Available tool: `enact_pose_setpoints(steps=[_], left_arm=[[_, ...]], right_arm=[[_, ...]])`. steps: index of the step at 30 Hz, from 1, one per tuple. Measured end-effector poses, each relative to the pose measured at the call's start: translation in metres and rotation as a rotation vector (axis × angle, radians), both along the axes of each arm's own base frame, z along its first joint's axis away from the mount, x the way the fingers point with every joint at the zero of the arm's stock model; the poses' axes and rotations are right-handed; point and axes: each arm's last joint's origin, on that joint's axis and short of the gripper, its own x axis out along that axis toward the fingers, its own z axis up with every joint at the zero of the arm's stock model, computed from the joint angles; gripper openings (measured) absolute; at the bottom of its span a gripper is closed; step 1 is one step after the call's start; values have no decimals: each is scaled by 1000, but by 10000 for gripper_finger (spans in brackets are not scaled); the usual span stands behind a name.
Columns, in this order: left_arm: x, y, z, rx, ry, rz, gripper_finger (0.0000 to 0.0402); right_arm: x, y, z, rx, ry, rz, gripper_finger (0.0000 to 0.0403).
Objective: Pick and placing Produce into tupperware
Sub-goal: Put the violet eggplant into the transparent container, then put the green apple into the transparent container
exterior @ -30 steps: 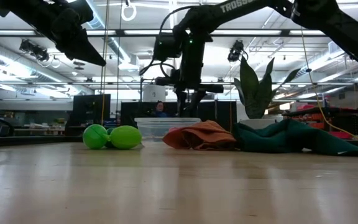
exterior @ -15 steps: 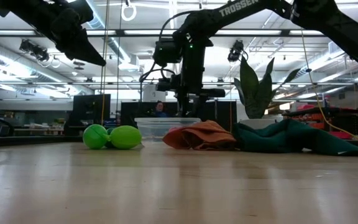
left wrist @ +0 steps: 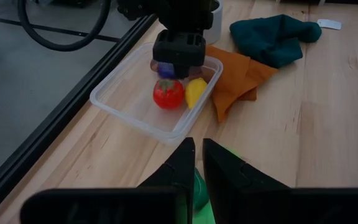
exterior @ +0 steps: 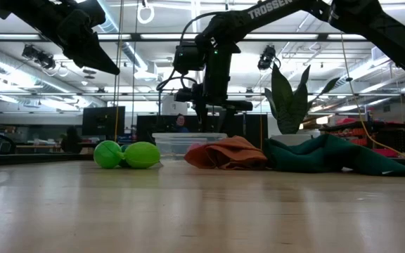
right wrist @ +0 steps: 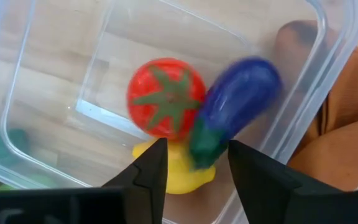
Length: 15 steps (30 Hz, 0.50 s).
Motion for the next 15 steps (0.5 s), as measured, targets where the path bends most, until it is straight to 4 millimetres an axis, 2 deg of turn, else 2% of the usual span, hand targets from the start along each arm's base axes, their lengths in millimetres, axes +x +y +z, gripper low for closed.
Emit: enact_pose_setpoints(steps=[9, 15], left_arm=[[0, 0, 0, 0, 0, 0, 30], [0, 0, 0, 0, 0, 1, 34]], right_arm=[[0, 1, 1, 22, -9, 4, 139], [4, -1, 16, 3, -60, 17, 138]])
